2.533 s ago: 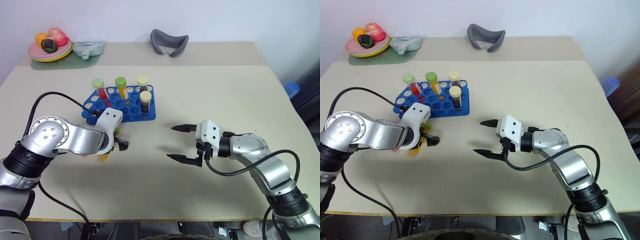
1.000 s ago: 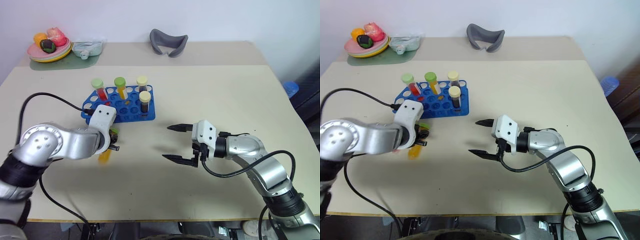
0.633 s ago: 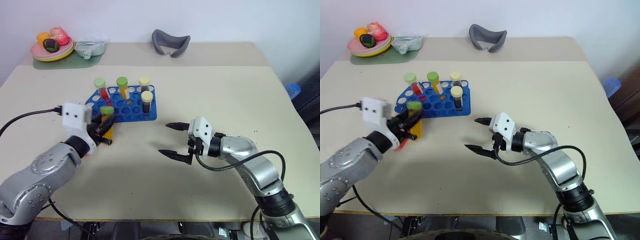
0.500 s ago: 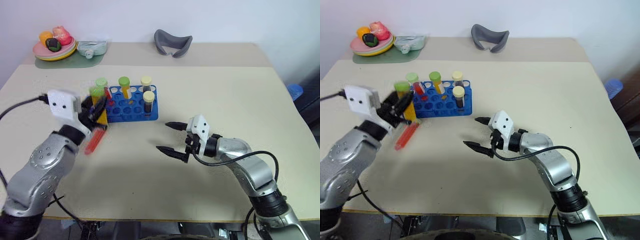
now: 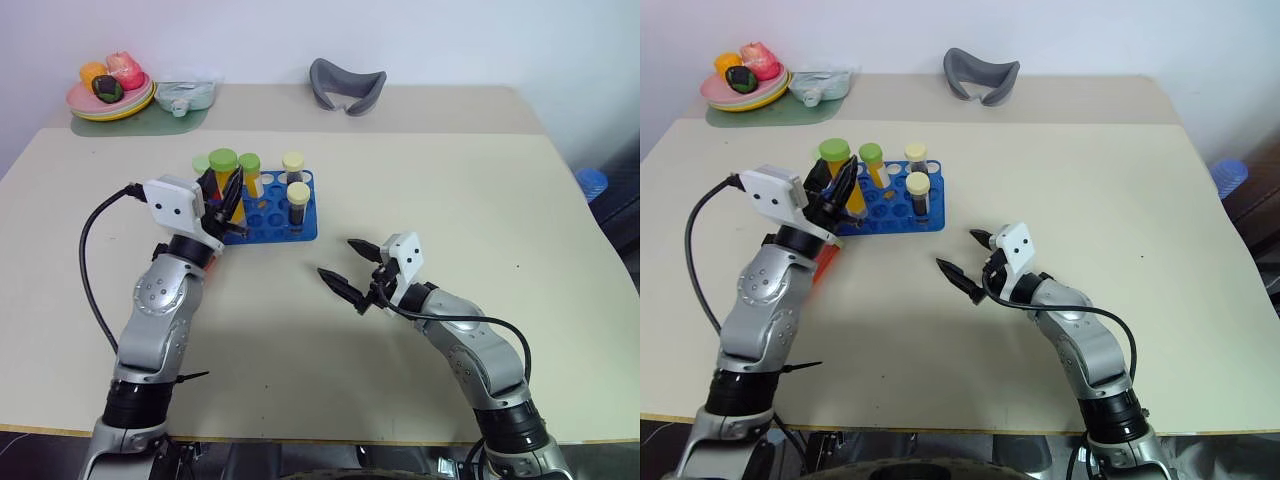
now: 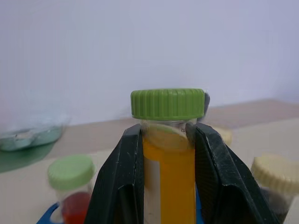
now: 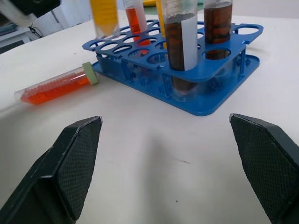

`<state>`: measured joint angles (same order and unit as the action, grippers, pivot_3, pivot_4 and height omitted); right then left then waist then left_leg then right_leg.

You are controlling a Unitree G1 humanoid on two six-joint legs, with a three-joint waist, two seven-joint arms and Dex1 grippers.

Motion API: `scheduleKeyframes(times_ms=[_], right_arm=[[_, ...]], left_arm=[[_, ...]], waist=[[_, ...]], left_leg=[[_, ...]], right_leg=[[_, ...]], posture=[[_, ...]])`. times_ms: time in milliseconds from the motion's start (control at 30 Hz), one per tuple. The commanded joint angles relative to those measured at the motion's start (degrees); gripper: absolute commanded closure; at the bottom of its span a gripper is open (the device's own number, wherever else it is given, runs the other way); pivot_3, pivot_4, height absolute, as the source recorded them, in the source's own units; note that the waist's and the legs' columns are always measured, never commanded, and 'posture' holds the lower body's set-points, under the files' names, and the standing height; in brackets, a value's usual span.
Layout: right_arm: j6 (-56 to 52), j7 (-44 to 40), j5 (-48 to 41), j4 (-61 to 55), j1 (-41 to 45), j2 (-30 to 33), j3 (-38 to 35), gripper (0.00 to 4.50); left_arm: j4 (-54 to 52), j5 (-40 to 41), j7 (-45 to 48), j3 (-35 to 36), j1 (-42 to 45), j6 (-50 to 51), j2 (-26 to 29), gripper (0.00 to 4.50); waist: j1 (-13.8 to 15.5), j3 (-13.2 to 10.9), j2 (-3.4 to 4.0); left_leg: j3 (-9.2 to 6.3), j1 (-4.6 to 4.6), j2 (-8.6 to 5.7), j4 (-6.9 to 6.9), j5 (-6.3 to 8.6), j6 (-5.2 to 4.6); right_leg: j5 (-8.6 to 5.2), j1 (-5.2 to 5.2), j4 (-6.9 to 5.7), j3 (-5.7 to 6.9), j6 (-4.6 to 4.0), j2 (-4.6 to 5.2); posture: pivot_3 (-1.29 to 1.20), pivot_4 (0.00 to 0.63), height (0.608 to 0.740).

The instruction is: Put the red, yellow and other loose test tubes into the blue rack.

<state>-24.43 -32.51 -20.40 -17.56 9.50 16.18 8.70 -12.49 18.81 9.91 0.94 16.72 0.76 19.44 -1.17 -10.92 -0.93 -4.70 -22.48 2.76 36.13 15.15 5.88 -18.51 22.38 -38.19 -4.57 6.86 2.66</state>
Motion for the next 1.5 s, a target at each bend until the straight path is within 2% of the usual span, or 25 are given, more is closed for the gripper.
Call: scheduleKeyframes(times_ms=[33, 333, 1000, 1500], right_arm=[[0.7, -0.6, -0.5, -1.1, 0.4, -0.1, -0.2, 0.00], [1.0, -1.1, -0.3, -0.7, 0.5, -0.1, -0.3, 0.00], [4.0, -3.5, -1.0, -1.5, 0.6, -0.1, -0.3, 0.00], [6.3, -5.7, -0.5, -2.3, 2.1, 0.6, 0.4, 0.00]], left_arm=[[0.6, -2.9, 1.0, 0.0, 2.0, -3.3, -1.6, 3.67], [5.1, -7.0, 2.2, -0.3, 4.3, -3.5, -5.8, 3.67], [15.9, -9.1, 4.1, 1.9, 3.1, -12.1, -7.2, 3.67], [19.9, -8.9, 4.0, 2.3, 4.8, -14.8, -8.3, 3.67]], waist=[[0.0, 0.0, 0.00], [-0.1, 0.0, 0.00], [0.0, 0.0, 0.05], [-0.1, 0.1, 0.08]], left_leg=[[0.00, 0.00, 0.00, 0.00, 0.00, 0.00], [-0.01, 0.01, 0.00, 0.00, 0.00, 0.00], [-0.02, 0.05, 0.00, 0.02, 0.00, -0.01], [-0.02, 0.07, 0.00, 0.02, 0.00, 0.00]], right_leg=[[0.00, 0.00, 0.00, 0.00, 0.00, 0.00], [0.00, 0.00, -0.02, 0.00, 0.00, -0.01], [0.00, -0.05, -0.02, 0.01, 0.00, -0.01], [0.00, -0.05, -0.04, 0.01, 0.00, -0.01]], posture=[[0.00, 0.150, 0.740], [0.00, 0.150, 0.740], [0.00, 0.150, 0.740], [0.00, 0.150, 0.740]])
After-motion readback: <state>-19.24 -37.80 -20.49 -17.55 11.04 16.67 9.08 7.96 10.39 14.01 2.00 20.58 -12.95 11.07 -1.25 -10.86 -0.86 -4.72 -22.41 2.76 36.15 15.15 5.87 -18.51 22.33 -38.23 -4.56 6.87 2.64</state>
